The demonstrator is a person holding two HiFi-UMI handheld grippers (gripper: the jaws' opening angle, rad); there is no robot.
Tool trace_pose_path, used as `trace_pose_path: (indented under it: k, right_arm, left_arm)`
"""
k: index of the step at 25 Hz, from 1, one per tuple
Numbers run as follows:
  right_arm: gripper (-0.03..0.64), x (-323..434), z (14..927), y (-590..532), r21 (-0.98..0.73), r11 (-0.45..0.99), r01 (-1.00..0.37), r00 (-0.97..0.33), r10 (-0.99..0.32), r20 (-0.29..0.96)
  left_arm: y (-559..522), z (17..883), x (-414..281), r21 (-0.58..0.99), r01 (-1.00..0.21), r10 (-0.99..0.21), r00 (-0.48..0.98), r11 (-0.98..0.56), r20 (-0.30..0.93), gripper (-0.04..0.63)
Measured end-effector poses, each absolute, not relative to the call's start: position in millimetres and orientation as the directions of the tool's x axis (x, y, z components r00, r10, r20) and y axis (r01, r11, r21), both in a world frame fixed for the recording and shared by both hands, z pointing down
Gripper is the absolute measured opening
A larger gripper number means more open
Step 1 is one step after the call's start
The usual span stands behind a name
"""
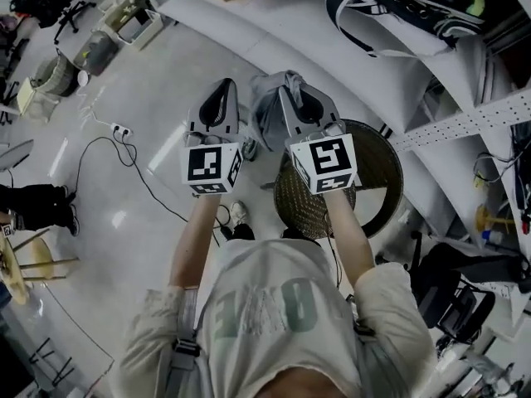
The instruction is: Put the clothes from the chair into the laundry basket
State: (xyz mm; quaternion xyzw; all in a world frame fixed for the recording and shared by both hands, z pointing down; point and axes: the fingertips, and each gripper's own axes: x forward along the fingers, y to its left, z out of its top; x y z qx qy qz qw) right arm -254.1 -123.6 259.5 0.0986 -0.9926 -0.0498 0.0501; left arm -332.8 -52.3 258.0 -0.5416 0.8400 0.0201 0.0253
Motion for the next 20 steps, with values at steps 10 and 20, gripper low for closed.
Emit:
trace_pose_path:
  k: [10, 20]
  right_arm:
    - [0.032, -403, 394, -63, 0.024, 1.000, 0.008, -0.934, -0.001, 0.358]
    - [0.032, -467, 498, -28, 0.016, 0.997, 0.080, -0.841, 0.058, 0.538]
  left_arm:
    - [40, 295, -458, -0.030, -0.837, -0.838, -0.546, 0.546, -0.013, 0.018]
    - [103, 334, -516, -0.008, -0.774, -0.773, -0.632, 0.633, 0.056, 0.018]
